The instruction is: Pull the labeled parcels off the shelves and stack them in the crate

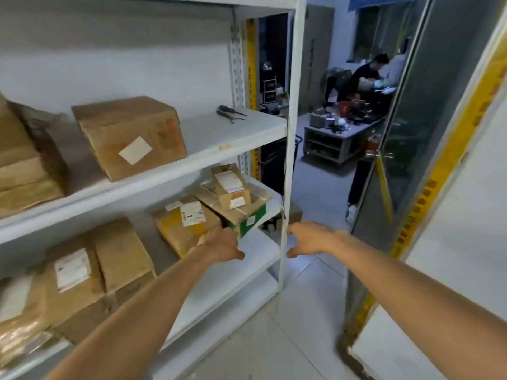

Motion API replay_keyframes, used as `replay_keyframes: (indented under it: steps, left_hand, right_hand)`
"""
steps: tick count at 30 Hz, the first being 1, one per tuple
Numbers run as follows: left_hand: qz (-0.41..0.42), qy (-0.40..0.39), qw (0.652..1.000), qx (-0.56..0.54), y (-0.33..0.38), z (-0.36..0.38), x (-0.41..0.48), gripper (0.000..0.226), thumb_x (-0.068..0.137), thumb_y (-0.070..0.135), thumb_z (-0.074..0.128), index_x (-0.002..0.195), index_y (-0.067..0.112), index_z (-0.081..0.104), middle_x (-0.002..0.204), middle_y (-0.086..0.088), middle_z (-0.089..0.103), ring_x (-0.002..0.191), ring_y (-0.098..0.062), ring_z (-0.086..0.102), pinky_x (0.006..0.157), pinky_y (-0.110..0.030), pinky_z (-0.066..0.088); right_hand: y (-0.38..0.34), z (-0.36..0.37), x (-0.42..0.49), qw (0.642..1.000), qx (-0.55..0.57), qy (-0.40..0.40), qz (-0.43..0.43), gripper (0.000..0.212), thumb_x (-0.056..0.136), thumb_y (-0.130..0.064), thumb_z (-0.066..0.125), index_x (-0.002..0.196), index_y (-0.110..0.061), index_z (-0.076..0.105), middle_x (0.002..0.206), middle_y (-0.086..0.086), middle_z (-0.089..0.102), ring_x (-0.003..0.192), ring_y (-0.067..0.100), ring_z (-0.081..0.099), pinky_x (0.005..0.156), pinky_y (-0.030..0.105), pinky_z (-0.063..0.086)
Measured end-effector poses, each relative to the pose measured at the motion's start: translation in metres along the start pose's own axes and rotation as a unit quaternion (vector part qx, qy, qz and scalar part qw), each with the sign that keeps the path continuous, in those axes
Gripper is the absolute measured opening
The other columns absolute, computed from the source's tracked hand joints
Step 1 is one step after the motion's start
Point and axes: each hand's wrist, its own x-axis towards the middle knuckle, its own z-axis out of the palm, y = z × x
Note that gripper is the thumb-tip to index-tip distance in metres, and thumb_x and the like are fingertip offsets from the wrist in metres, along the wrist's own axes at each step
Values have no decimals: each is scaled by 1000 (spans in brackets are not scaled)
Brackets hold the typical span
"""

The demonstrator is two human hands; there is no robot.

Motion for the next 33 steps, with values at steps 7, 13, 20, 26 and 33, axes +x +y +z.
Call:
replay_keyframes:
  steps: [7,13,20,26,33]
  left_hand:
    - [-124,27,991,-31,-129,-3,-52,39,80,51,68,112,29,65,112,4,65,99,-18,63,75,-26,49]
    - [-210,24,975,-63,-205,16,-96,38,82,44,71,112,21,68,108,0,67,93,-17,64,74,-26,51]
    - [-247,42,964,-92,-217,20,-87,40,85,44,68,117,20,66,110,0,67,89,-15,62,63,-19,47]
    - [-252,46,961,-104,-189,22,-35,39,84,47,68,113,21,67,111,0,67,93,-17,64,71,-26,52]
    - [-308,37,942,-127,-148,27,30,39,85,46,68,111,18,68,100,-2,68,84,-16,63,66,-24,51]
  right_hand:
    - [-143,-2,71,990,-29,-20,-134,43,81,-43,71,111,-16,55,107,3,57,94,24,58,78,36,52]
    - [-233,21,103,972,-66,-43,-221,61,80,-46,71,128,-15,50,126,9,53,110,28,55,90,43,50]
    - [-258,21,127,958,-91,-41,-269,69,80,-49,69,137,-16,45,135,10,49,121,29,51,97,47,47]
    - [-208,11,169,958,-108,-43,-261,61,74,-54,67,122,-20,52,124,5,54,109,26,55,90,47,51]
    - [-126,2,222,961,-79,-53,-259,62,87,-41,66,137,-12,44,132,5,53,114,22,55,85,28,45]
